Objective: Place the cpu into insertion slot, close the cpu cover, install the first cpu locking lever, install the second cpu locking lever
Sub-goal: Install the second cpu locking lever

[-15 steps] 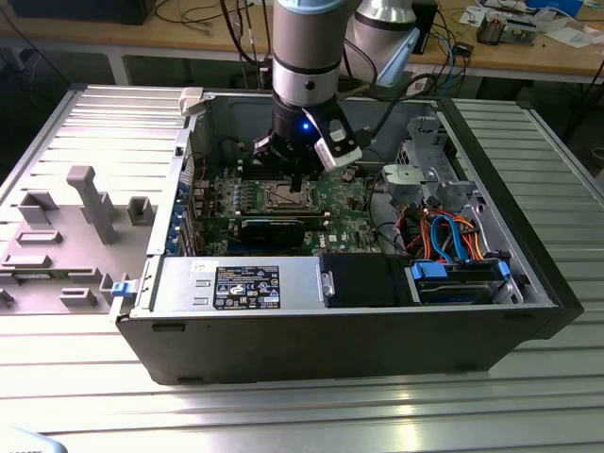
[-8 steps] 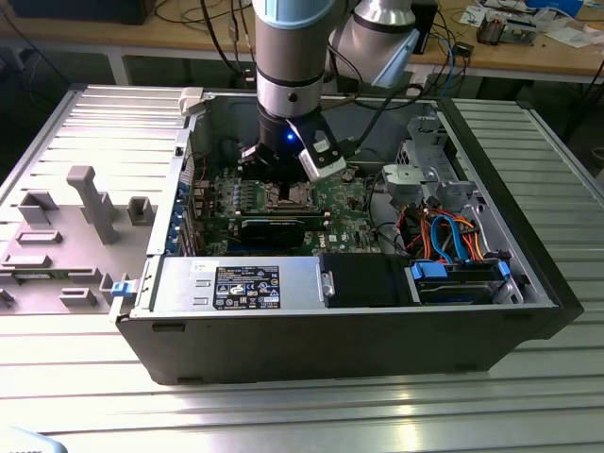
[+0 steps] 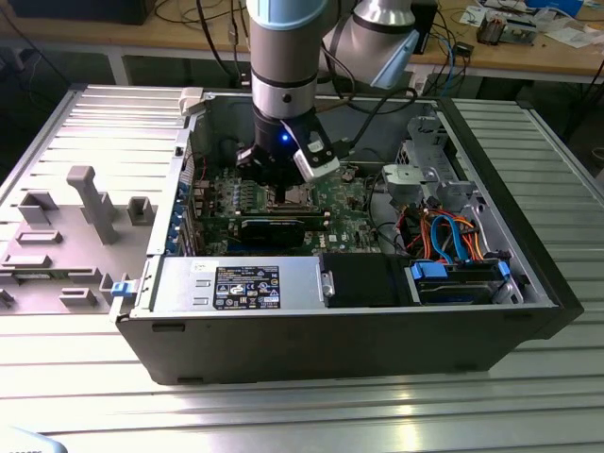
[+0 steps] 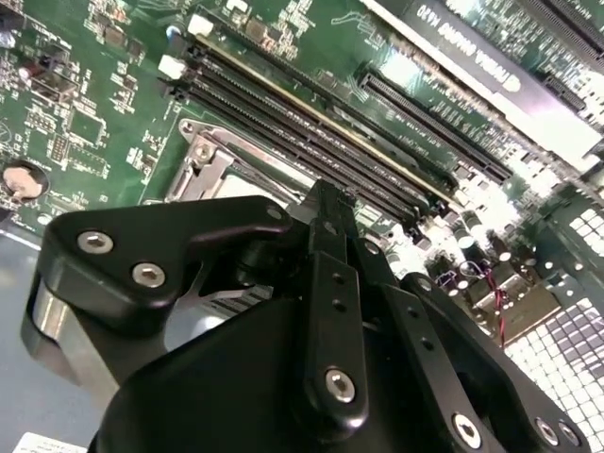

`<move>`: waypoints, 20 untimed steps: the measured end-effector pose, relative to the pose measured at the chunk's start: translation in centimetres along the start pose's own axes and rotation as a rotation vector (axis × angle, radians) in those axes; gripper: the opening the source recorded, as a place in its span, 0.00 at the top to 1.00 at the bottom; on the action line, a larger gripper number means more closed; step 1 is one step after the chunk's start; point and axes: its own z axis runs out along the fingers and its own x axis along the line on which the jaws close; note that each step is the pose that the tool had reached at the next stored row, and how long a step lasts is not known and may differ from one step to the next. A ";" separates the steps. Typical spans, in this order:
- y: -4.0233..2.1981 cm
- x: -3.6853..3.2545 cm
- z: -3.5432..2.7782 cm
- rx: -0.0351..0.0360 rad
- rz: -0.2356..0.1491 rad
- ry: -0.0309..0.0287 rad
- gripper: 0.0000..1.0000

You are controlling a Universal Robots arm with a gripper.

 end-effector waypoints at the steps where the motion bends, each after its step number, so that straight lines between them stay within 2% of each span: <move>1: 0.05 0.16 0.13 -0.0004 0.000 0.0000 0.89; 7: 0.12 1.77 1.43 -0.0015 -0.001 0.0001 0.89; 9: 0.13 2.02 1.73 -0.0027 -0.001 0.0000 0.89; 11: 0.16 2.28 2.14 -0.0075 -0.001 -0.0002 0.89; 13: 0.22 2.30 2.36 -0.0145 -0.002 -0.0005 0.89; 16: 0.31 2.31 2.77 -0.0203 -0.007 -0.0004 0.89; 20: 0.35 2.36 3.42 -0.0316 -0.012 -0.0005 0.89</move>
